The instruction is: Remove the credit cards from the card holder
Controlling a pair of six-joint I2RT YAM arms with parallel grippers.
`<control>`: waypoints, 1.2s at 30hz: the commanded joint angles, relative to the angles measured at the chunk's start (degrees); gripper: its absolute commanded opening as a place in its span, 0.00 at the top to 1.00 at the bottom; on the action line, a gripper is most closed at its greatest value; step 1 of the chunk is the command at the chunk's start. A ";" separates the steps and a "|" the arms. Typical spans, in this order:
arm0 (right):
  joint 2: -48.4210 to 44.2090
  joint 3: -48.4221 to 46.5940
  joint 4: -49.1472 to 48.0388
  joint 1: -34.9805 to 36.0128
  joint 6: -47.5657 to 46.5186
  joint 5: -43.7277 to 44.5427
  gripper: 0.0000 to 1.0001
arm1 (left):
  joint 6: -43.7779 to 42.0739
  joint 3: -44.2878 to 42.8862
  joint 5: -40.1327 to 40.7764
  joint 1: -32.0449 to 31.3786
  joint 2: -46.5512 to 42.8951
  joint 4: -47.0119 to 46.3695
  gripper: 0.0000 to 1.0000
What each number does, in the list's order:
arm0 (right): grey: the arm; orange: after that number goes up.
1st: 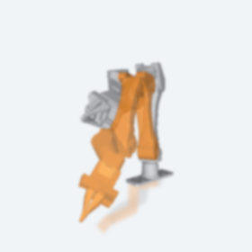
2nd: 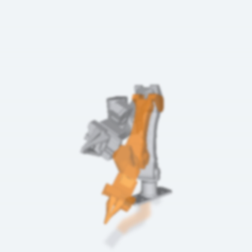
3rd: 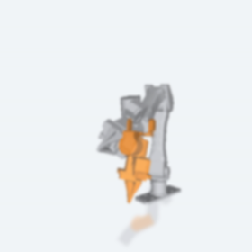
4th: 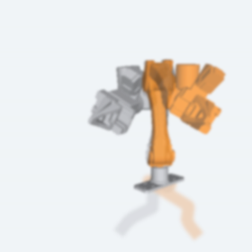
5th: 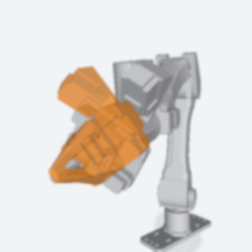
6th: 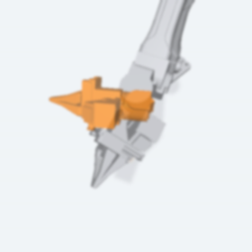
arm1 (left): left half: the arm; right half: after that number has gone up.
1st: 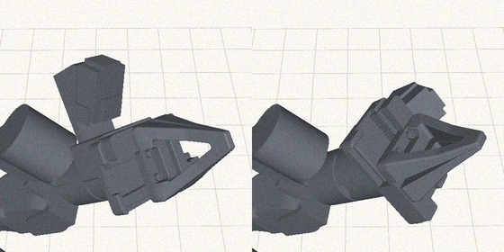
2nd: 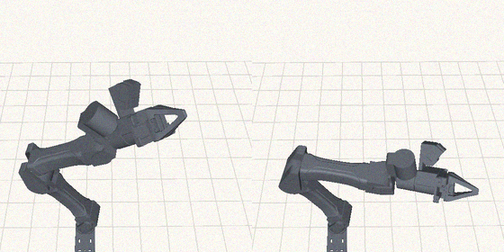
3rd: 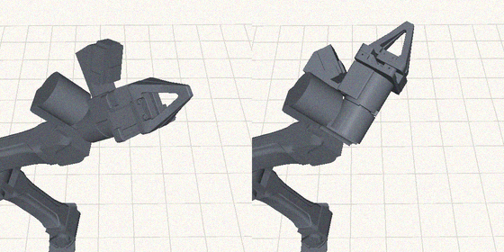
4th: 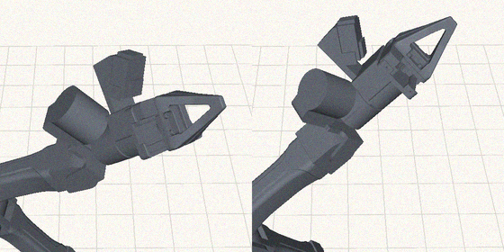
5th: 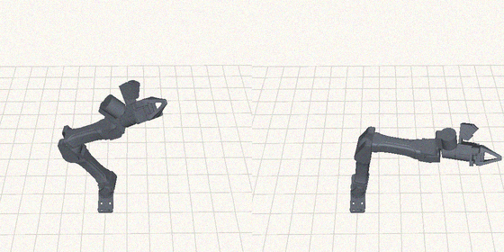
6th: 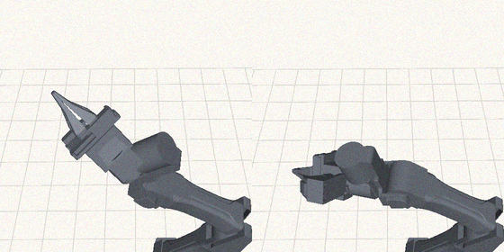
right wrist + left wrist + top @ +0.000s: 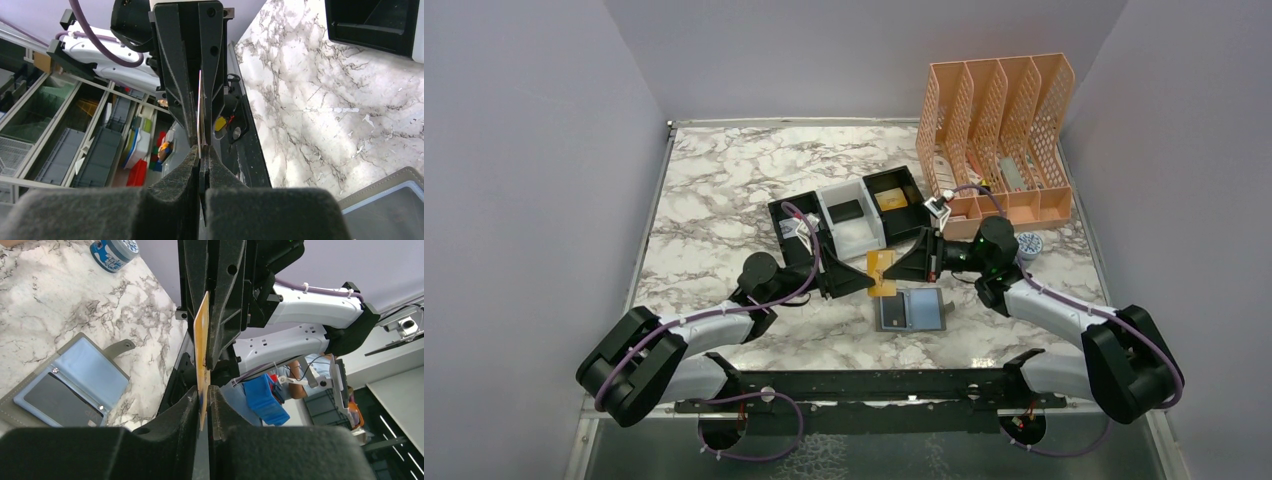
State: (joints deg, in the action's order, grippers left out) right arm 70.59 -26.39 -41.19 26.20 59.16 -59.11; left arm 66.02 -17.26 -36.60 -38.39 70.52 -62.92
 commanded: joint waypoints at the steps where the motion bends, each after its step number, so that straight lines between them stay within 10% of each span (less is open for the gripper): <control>1: -1.55 -0.88 2.26 0.34 -2.71 1.59 0.99 | -0.54 -0.45 0.05 -0.31 0.39 -1.86 0.81; 12: -9.01 -12.75 35.07 0.35 -29.72 29.80 0.99 | -7.00 0.78 16.01 -0.24 -13.61 24.81 0.02; 24: -3.31 -14.84 27.50 0.35 -52.73 49.91 0.99 | -21.39 -9.34 38.24 -0.04 -27.89 70.54 0.01; 36: 12.93 -22.11 25.26 1.84 -87.71 47.20 0.99 | -23.33 -13.21 44.34 0.07 -25.22 81.08 0.01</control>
State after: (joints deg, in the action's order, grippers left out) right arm 80.62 -44.69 -14.41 27.64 -12.05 -10.94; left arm 44.14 -29.02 4.86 -38.37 44.77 14.09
